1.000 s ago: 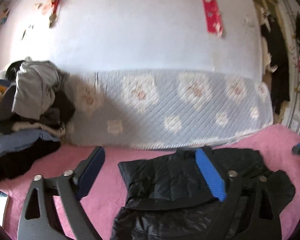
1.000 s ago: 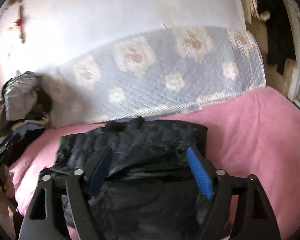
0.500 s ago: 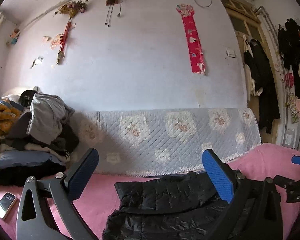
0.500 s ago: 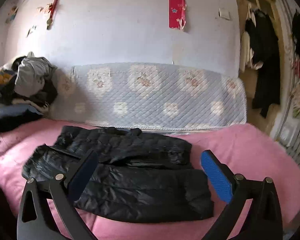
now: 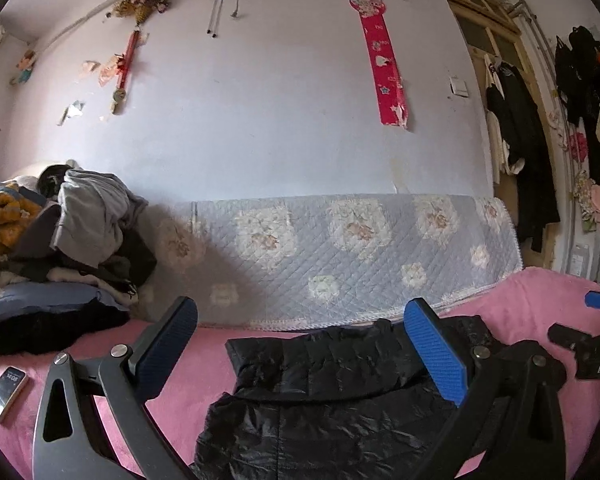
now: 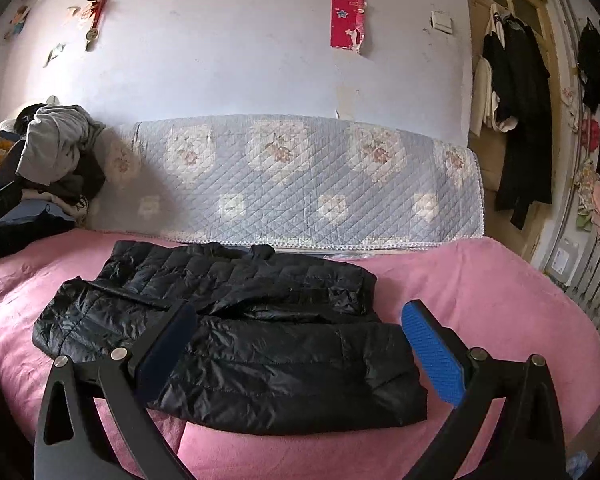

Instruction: Fold large clothes

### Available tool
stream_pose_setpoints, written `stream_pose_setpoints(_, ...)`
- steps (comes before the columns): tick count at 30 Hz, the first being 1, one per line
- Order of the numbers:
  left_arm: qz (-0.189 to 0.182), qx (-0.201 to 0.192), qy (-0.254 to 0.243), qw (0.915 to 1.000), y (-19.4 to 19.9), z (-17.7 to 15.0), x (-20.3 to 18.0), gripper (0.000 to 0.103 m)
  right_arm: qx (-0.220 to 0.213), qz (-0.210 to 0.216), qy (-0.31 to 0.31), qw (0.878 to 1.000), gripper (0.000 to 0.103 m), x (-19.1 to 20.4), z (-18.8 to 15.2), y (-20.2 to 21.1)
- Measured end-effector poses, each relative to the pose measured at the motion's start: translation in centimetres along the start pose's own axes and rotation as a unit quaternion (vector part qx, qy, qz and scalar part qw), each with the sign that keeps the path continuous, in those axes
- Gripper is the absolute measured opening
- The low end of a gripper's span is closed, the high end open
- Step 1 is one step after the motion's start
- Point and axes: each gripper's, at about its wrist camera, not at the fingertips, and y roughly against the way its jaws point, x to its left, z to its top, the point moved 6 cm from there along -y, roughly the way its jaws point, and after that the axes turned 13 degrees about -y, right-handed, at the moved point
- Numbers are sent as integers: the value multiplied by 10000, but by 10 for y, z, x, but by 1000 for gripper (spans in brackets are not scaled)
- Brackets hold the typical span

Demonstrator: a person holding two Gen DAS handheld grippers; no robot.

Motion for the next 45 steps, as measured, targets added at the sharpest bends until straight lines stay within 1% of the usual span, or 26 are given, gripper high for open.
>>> stream_pose_setpoints(1,32,61,-58,10000,-1,-3,-2,103,-3,0,-15,10000,103,0,0,-1)
stream_pose_setpoints(3,-67,135,-109,9998,-3,-7,-5,103,41,0,-35,10000,103,-2,-4,-7)
stream_pose_setpoints(6,-113,224,-110,9996,-6,-13,-9,103,141,-63,46,9999,103,-3,-13,-15)
stream_pose_setpoints(12,-135,114,-208,9996,0,-15,-18,103,258,-161,182,9994,103,-9,-25,-24)
stream_pose_setpoints(15,-230,191,-266,9992,-1,-24,-24,103,271,-144,145,9994,103,-12,-25,-26)
stream_pose_setpoints(18,-544,454,-395,9967,-9,-40,-35,103,353,-219,167,9990,103,-16,-32,-31)
stream_pose_setpoints(21,-665,805,-688,9922,-20,-59,-47,103,502,-314,358,9976,103,-15,-41,-40)
stream_pose_setpoints(22,-759,926,-765,9899,-24,-65,-51,103,572,-325,463,9968,103,-13,-45,-43)
stream_pose_setpoints(23,-850,1100,-870,9865,-29,-72,-56,103,744,-273,637,9948,103,-10,-51,-48)
stream_pose_setpoints(24,-898,1323,-1036,9817,-35,-81,-63,103,1003,-185,827,9913,103,-4,-60,-54)
stream_pose_setpoints(25,-972,1530,-1241,9756,-40,-91,-70,103,1298,-127,1004,9864,103,0,-69,-60)
stream_pose_setpoints(27,-1068,1974,-1731,9590,-50,-115,-87,103,1698,-140,1275,9771,103,5,-88,-70)
stream_pose_setpoints(28,-1123,2084,-1867,9535,-51,-124,-93,103,1743,-196,1382,9748,103,6,-93,-73)
stream_pose_setpoints(29,-1232,2191,-2005,9469,-51,-133,-100,103,1770,-286,1619,9704,103,9,-100,-75)
stream_pose_setpoints(32,-1412,2384,-2444,9292,-45,-151,-119,103,1715,-506,2210,9587,103,16,-115,-79)
stream_pose_setpoints(36,-1483,2527,-2796,9143,-41,-163,-136,103,2032,-720,2769,9364,103,19,-141,-89)
stream_pose_setpoints(38,-1397,2659,-2826,9110,-44,-170,-138,103,2029,-805,2922,9311,103,20,-146,-93)
stream_pose_setpoints(39,-1293,2724,-2855,9097,-47,-174,-137,103,1957,-834,2981,9305,103,21,-146,-94)
stream_pose_setpoints(42,-943,2843,-2940,9077,-57,-181,-127,103,1855,-909,2996,9314,103,18,-144,-100)
stream_pose_setpoints(45,-788,3078,-2638,9107,-67,-186,-105,103,1973,-1091,2615,9385,103,0,-136,-112)
